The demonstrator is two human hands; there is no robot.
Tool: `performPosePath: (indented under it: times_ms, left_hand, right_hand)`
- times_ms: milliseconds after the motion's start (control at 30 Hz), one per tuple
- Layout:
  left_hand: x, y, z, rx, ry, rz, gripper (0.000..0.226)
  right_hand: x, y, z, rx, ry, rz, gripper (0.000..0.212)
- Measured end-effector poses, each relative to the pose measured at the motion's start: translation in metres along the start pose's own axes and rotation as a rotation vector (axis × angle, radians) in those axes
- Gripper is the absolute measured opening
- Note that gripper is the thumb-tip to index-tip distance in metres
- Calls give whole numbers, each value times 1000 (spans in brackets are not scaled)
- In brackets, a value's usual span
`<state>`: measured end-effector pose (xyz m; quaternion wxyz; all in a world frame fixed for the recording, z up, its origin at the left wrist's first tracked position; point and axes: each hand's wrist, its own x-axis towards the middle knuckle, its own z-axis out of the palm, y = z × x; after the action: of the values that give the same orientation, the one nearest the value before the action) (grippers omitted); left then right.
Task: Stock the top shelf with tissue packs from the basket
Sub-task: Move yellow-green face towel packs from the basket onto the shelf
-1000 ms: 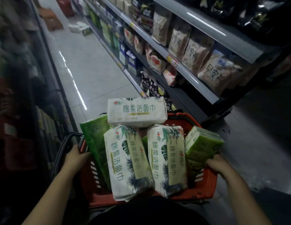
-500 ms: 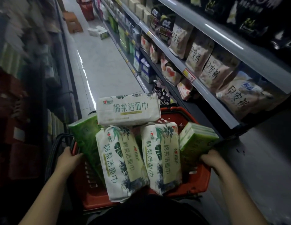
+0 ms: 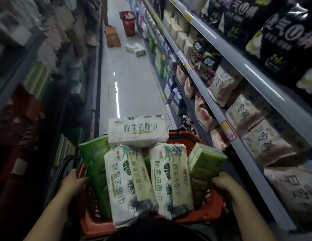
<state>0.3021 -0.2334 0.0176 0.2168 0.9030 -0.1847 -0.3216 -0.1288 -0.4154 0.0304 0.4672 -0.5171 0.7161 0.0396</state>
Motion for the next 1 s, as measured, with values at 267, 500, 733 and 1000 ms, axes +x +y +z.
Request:
performPosePath:
  times_ms: [267, 500, 733, 1000]
  left_hand:
    - [43, 76, -18, -86, 81, -2, 62]
    - [109, 118, -23, -131, 116, -17, 56]
    - [229, 182, -45, -97, 73, -1, 39]
    - [347, 246, -88, -234, 48, 53, 49]
  right_hand:
    - [63, -82, -30, -200, -63, -24, 24]
    - [114, -163, -38, -296, -9, -97, 29]
    - [172, -262, -32, -274, 26, -112, 41]
    - [232, -393, -31, -288, 20, -67, 34]
